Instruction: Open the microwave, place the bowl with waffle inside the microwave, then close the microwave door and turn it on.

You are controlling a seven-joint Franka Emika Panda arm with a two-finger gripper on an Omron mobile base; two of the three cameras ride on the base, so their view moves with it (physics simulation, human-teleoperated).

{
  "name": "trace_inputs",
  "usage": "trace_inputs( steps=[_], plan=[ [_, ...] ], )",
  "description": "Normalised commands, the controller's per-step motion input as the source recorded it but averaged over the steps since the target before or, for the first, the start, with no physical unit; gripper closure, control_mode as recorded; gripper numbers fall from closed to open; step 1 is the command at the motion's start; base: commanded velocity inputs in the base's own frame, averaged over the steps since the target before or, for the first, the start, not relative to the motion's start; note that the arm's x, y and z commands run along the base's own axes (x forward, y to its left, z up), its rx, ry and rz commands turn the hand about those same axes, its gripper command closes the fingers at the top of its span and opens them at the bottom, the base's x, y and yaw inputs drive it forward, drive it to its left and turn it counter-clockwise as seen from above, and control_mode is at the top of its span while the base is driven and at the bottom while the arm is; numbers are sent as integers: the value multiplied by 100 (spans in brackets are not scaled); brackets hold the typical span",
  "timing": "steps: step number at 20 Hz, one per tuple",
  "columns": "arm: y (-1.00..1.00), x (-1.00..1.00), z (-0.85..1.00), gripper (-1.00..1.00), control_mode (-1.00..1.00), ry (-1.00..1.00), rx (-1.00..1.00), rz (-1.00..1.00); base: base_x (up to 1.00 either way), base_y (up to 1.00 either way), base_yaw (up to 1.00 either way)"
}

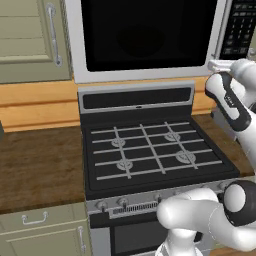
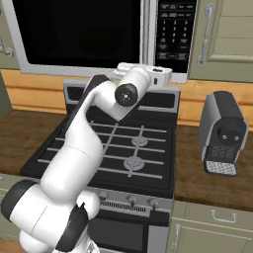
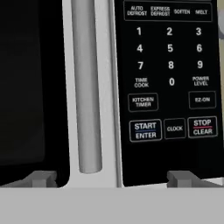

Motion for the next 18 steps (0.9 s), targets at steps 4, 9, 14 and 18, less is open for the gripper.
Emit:
trace_inputs(
  steps=[4, 9, 14, 18],
  plan=[
    [-63, 0, 5, -100, -100, 0, 0, 0, 0, 0, 0],
    [-44, 4, -4, -100, -100, 0, 0, 0, 0, 0, 0],
    [-24, 0, 0, -100, -100, 0, 1, 0, 0, 0, 0],
    [-2, 0, -1, -100, -100, 0, 0, 0, 0, 0, 0]
  ],
)
